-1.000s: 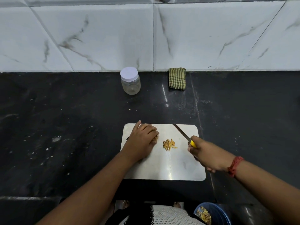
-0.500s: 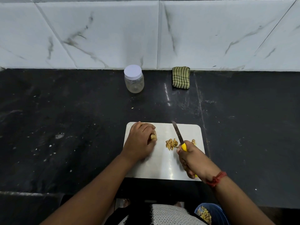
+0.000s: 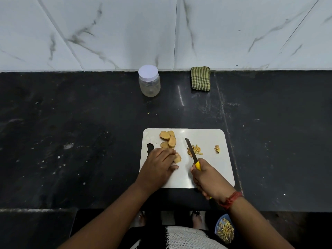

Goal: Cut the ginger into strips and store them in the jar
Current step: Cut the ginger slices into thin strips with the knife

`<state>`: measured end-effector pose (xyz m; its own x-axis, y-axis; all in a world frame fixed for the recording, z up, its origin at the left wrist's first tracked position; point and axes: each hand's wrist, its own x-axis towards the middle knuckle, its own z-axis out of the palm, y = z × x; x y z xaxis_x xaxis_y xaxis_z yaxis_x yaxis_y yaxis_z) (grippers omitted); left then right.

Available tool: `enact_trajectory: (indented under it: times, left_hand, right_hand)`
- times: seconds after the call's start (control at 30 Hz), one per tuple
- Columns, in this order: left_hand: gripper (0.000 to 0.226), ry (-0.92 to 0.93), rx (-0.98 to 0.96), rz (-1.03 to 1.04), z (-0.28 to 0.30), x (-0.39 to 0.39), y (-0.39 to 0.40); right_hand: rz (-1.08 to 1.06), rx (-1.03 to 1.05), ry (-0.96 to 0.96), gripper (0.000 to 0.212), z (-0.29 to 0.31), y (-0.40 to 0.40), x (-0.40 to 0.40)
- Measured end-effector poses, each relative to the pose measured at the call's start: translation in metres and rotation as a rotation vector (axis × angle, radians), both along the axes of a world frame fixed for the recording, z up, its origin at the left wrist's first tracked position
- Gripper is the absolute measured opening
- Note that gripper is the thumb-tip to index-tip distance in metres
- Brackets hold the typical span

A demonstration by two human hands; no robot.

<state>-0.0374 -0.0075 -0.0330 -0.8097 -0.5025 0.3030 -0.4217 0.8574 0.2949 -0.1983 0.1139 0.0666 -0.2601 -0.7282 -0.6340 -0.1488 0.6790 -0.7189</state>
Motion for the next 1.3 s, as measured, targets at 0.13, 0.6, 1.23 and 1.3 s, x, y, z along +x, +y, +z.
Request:
enact_trajectory:
  times: [0.13, 0.6, 1.23, 1.3]
  left_hand:
    - [0.041, -0.091, -0.048, -0.086, -0.004, 0.012, 0.005]
    - [0.051, -0.141, -0.096, -0.215, 0.000, 0.020, 0.001]
    - [0.052, -0.179, -0.064, -0.257, 0.001, 0.014, 0.001]
    - [0.052, -0.181, -0.052, -0.250, 0.000, 0.014, 0.002]
  right_hand:
    - [0.032, 0.046, 0.093, 0.015, -0.002, 0.002, 0.014]
    - [0.190, 0.068, 0.350, 0.005, -0.010, 0.005, 0.038]
    - [0.322, 0.136, 0.435, 0.025, -0.022, -0.001, 0.042]
    - [0.309, 0.121, 0.444, 0.023, -0.023, 0.001, 0.044]
